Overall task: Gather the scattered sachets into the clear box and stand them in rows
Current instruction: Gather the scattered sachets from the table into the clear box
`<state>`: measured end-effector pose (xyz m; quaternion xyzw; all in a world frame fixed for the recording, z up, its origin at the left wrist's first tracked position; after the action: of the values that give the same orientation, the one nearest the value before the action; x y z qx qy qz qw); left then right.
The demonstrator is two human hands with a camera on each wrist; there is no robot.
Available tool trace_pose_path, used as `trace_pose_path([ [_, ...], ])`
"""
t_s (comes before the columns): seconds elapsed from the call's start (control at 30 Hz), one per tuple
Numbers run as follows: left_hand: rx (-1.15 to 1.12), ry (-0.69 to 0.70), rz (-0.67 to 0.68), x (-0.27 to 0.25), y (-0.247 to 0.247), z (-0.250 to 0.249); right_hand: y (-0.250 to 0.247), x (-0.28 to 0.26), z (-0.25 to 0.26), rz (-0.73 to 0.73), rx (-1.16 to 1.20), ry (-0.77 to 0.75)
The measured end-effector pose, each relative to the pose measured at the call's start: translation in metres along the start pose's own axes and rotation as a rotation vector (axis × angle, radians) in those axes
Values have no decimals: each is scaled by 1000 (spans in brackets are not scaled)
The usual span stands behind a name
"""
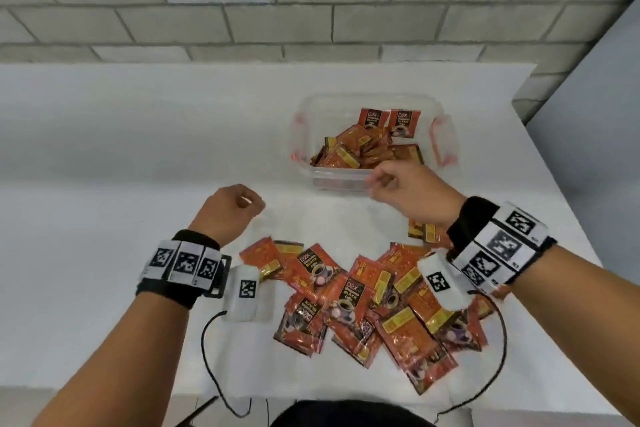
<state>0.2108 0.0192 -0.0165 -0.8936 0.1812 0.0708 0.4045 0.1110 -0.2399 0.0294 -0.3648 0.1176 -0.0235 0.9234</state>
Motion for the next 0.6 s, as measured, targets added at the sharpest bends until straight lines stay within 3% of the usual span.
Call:
trace_pose_path([
  [0.1,135,-44,99,-19,22,24,55,-10,-2,222,-101,26],
  [0.2,225,-42,71,-30,29,35,101,-12,-6,325,-262,33],
  [0.4,306,-182,25,-39,44,63,146,-8,-1,309,-457,37],
  [0.6,309,-201,55,-33,51,67,143,0,3,327,-287,98],
])
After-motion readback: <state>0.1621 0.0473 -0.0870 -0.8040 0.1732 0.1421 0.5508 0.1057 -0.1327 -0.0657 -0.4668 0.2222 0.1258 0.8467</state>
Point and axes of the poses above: each hand's wrist, its own x-axis towards the middle knuckle, its own y-axis out of the palm, z = x × y, the point moved 8 cm from there along x, towards the middle knuckle, and after that the axes turned 1 degree about -z, right-handed, at the moved point
